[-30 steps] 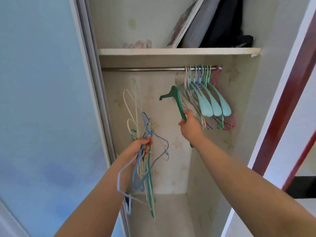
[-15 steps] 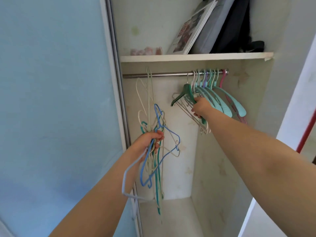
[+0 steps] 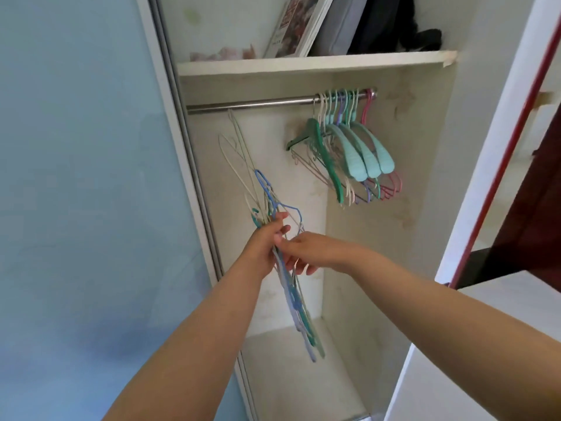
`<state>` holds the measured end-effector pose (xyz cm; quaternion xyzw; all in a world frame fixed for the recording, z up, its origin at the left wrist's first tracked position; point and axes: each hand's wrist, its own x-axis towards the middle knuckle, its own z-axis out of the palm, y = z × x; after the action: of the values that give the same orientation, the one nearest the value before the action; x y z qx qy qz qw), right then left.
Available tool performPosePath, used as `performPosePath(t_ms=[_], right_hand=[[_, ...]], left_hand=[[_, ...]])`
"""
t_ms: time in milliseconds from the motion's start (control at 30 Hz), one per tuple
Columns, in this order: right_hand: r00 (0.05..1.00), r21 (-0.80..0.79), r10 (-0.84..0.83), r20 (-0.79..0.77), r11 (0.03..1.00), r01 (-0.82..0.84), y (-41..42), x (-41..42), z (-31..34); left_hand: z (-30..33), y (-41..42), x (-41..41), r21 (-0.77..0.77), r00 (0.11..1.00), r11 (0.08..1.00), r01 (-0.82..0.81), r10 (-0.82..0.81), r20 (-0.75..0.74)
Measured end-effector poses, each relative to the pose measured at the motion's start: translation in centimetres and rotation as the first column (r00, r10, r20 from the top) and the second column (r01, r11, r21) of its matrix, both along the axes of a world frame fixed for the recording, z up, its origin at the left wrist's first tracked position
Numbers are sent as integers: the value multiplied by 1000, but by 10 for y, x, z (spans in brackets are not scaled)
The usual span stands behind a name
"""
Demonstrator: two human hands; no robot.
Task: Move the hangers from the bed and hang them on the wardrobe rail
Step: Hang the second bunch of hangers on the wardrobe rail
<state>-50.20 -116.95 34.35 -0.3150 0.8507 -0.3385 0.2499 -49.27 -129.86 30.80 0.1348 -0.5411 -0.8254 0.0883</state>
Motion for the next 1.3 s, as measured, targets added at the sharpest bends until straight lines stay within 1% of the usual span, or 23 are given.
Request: performPosePath(t_ms=[33, 100, 167, 267, 300, 333, 400, 433, 500, 567, 667, 833, 967, 1067, 1167, 1233, 1300], right_hand=[[999, -23, 2, 32, 1000, -2, 1, 4, -6], [989, -142, -59, 133, 987, 77, 4, 6, -14], [952, -243, -167, 255, 942, 231, 8, 4, -16], [850, -285, -348, 395, 834, 473, 15, -8, -13], [836, -283, -400, 374, 810, 514, 19, -13, -13], [848, -272, -445, 287, 811, 517, 24, -21, -15], [889, -210, -458, -1, 869, 447, 34, -35, -21], [885, -173, -450, -121, 887, 427, 37, -41, -23], [861, -119, -453, -232, 892, 437, 40, -52, -31], [857, -18, -405, -318, 907, 421, 42, -60, -38], [858, 91, -323, -400, 917, 387, 45, -67, -51], [825, 146, -299, -479, 900, 410, 46, -75, -71], [794, 198, -280, -540, 874, 443, 44, -81, -76], [761, 199, -254, -597, 872, 447, 45, -84, -80], [740, 199, -224, -634, 878, 436, 41, -85, -77], [727, 144, -258, -636, 886, 441, 35, -85, -68], [713, 19, -350, -607, 891, 454, 28, -85, -55]], left_hand=[[-1, 3, -4, -6, 1000, 1000, -20, 20, 10], [-4, 9, -10, -37, 998, 998, -49, 50, 30], [-7, 11, -14, -50, 997, 997, -67, 68, 25], [-13, 7, -19, -1, 996, 996, -93, 93, -10], [-15, 4, -20, 32, 995, 994, -100, 101, -4], [-17, 1, -20, 67, 994, 992, -106, 106, 4], [-21, -5, -21, 122, 993, 985, -122, 121, 14], [-23, -7, -22, 134, 990, 981, -139, 138, 19], [-24, -10, -23, 113, 982, 976, -188, 186, 30], [-26, -13, -23, 51, 974, 973, -226, 224, 45], [-25, -20, -23, -9, 967, 968, -251, 251, 46], [-23, -26, -21, 0, 972, 973, -232, 231, 49], [-22, -33, -16, -108, 974, 977, -184, 196, 115], [-23, -37, -10, -148, 978, 980, -134, 155, 139], [-25, -41, -7, -166, 973, 977, -136, 163, 165], [-23, -41, -7, -190, 965, 968, -163, 196, 174], [-20, -41, -7, -211, 959, 960, -183, 222, 178]])
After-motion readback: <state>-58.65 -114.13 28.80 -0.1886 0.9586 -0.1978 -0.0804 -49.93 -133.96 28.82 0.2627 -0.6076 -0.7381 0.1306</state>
